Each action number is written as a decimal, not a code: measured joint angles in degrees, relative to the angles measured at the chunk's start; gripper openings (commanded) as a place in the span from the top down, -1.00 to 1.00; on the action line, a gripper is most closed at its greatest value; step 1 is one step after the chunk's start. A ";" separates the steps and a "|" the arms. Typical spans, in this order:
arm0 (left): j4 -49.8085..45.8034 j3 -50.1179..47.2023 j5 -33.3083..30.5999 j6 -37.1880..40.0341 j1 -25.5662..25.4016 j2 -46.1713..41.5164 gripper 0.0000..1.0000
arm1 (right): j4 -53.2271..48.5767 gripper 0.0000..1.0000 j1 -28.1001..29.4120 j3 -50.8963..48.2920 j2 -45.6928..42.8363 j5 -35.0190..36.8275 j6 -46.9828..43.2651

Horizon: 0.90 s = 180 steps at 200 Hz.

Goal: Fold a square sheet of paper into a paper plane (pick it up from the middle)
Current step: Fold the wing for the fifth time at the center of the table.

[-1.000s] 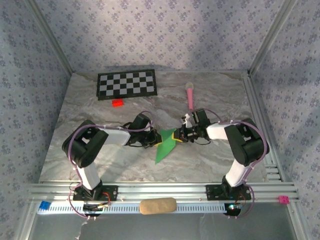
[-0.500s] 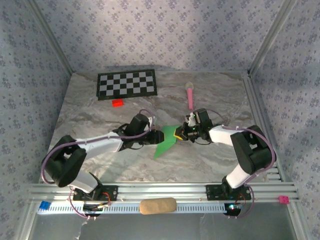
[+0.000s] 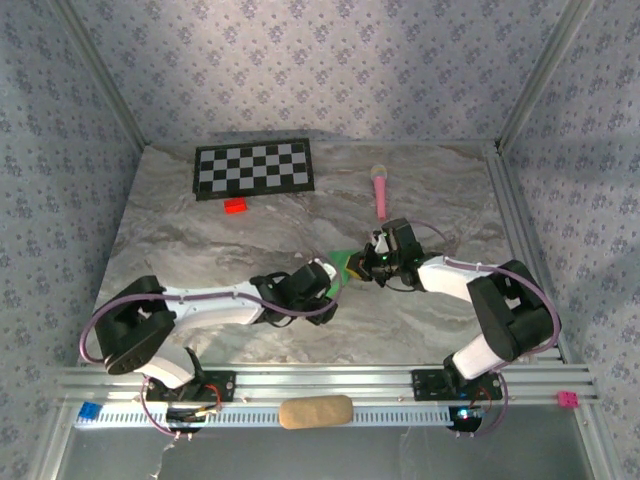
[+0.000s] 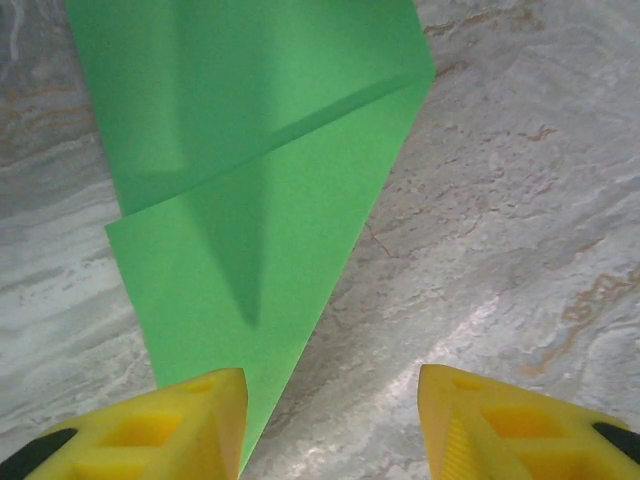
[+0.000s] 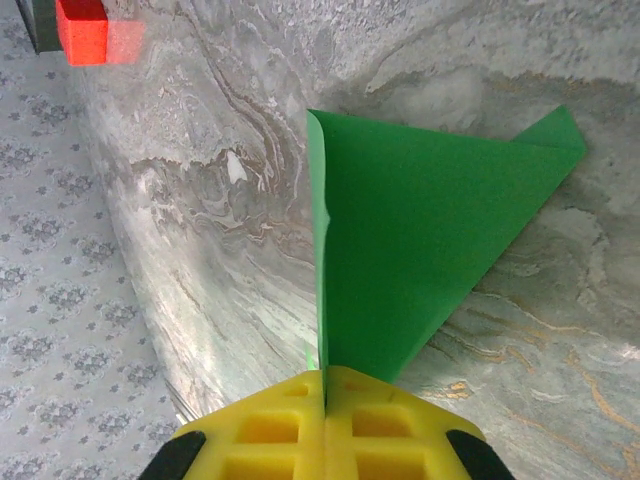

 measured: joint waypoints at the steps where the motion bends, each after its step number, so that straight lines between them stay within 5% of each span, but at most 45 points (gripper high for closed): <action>1: -0.07 0.04 -0.13 0.07 -0.04 0.00 -0.01 | 0.00 0.93 0.00 0.00 0.00 0.00 0.00; 55: -2.56 3.26 -8.37 3.82 -1.99 3.82 0.00 | -0.02 0.92 0.00 0.00 0.00 0.04 0.17; 180: -3.63 6.58 -12.63 5.38 -3.54 9.38 0.27 | -0.04 0.92 0.00 0.00 0.00 0.28 0.17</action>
